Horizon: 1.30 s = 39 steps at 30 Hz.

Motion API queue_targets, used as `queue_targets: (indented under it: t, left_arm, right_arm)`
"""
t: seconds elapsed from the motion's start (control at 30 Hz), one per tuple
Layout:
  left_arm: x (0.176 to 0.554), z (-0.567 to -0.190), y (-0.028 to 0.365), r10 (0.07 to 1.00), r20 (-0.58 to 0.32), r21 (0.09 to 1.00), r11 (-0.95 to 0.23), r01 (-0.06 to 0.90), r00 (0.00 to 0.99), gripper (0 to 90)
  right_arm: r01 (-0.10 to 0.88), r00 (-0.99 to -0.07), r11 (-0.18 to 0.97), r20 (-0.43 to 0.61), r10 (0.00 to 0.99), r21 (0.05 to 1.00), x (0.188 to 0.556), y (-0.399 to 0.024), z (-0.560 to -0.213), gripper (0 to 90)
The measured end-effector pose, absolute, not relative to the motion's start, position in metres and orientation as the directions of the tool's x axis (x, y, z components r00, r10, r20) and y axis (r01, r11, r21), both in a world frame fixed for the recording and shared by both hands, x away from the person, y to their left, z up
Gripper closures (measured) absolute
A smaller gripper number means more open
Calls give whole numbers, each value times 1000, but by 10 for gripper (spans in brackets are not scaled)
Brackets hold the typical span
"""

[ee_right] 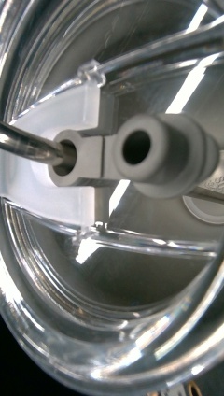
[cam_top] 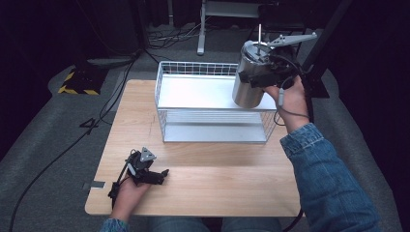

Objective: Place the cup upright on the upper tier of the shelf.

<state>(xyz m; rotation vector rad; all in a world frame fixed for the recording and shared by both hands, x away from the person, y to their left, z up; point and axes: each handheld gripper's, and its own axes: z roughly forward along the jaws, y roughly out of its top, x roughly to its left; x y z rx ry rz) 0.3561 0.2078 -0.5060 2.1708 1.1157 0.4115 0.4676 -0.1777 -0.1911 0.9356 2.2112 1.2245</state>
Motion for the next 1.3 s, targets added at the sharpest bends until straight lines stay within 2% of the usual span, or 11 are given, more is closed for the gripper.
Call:
queue_targets:
  t: [0.57,1.3]
  left_arm:
    - [356,-506,208,809,-18,675,-423,604,588,47]
    - [356,-506,208,808,-20,674,-424,605,589,47]
  right_arm:
    - [392,-625,354,-36,780,849,518,-159,-203,38]
    - [444,-602,332,2,798,832,536,-157,-222,38]
